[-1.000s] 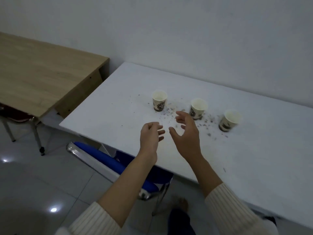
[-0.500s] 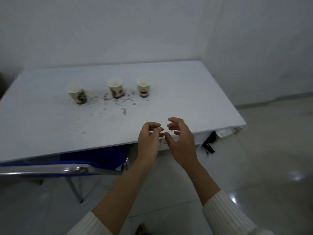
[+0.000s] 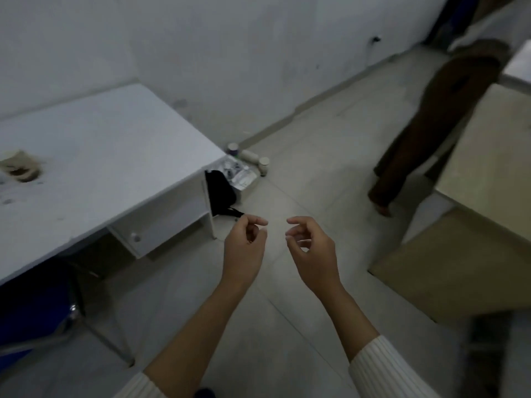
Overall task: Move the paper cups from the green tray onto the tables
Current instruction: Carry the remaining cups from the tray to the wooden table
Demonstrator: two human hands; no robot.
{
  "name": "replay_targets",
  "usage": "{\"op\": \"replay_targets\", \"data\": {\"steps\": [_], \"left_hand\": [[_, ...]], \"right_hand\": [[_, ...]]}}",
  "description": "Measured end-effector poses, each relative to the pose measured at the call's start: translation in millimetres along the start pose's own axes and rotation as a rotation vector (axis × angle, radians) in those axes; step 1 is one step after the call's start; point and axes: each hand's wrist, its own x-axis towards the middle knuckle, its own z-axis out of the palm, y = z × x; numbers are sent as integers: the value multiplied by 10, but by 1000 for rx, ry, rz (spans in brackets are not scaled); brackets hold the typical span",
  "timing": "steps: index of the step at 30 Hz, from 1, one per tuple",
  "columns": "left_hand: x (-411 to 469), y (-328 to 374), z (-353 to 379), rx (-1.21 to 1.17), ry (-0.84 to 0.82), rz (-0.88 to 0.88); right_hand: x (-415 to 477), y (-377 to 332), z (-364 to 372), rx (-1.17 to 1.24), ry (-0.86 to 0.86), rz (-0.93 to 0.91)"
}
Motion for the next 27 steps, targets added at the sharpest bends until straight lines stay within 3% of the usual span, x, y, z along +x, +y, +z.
{"op": "replay_targets", "data": {"steps": [7,15,27], "left_hand": [[-425,245,1429,11,-226,55],[-630,474,2666,43,-513,96],[-217,936,4695,53,-852,123]], "right_hand": [[-308,574,-1436,-23,237,97],[-462,1082,-2550,34,502,216],[174,1771,-3997,-10,801,350]]}}
